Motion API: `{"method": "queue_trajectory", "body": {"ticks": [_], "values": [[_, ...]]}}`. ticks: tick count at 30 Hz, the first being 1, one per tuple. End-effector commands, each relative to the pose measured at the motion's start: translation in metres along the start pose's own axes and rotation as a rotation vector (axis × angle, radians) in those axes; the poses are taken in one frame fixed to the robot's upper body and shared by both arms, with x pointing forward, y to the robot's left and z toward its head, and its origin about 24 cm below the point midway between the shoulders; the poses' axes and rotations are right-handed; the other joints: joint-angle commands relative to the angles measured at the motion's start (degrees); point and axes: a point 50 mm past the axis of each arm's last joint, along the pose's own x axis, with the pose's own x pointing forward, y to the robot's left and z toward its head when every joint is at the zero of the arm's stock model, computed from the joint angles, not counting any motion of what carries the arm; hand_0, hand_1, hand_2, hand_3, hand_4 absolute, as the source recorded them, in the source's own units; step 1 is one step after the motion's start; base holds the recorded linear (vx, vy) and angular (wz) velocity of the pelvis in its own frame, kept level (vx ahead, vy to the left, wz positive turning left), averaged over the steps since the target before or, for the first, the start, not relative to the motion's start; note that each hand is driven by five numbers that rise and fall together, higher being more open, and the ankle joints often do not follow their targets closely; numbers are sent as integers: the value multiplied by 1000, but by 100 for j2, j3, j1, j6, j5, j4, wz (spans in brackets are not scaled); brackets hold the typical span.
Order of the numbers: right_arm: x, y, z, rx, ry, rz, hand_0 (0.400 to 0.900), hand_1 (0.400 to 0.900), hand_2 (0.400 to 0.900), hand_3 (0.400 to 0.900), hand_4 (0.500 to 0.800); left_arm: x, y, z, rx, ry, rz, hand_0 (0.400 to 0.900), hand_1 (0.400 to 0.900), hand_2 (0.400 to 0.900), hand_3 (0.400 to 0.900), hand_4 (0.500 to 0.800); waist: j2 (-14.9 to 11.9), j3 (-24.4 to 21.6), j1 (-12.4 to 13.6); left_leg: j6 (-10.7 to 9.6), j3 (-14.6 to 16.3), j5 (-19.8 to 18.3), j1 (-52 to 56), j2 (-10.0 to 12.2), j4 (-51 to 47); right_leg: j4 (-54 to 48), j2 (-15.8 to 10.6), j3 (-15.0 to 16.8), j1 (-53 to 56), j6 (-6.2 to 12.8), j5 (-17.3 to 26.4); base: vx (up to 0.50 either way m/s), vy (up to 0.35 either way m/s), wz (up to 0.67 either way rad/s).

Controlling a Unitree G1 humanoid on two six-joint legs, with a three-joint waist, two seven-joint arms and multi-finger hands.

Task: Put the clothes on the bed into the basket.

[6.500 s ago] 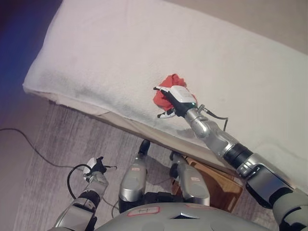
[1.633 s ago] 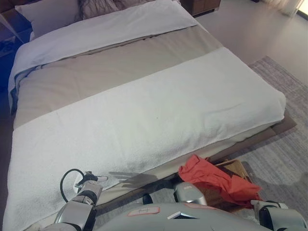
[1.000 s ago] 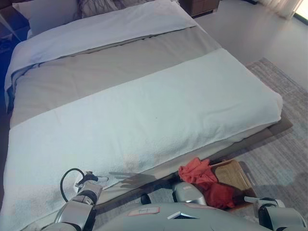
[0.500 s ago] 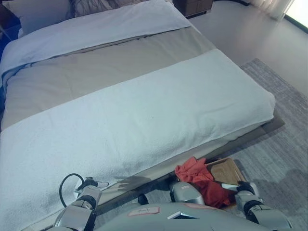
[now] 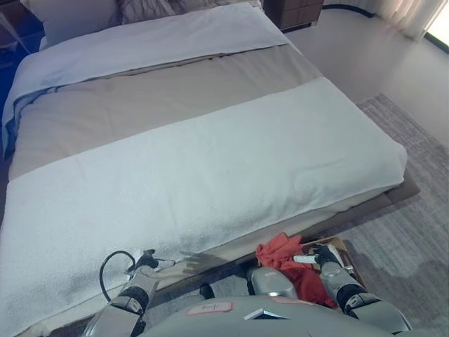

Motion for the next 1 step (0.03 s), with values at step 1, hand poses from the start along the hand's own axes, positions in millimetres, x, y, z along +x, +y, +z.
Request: {"method": "queue_trajectory", "body": {"ticks": [1], "values": [[5, -27, 26, -36, -56, -88, 900, 900, 900, 900, 800, 4, 25, 41, 46, -131, 88, 900, 900, 900, 900, 800, 148, 118, 71, 60, 167, -149, 88, -141, 31, 193, 36, 190, 275, 137, -87, 2, -7, -3]]}}
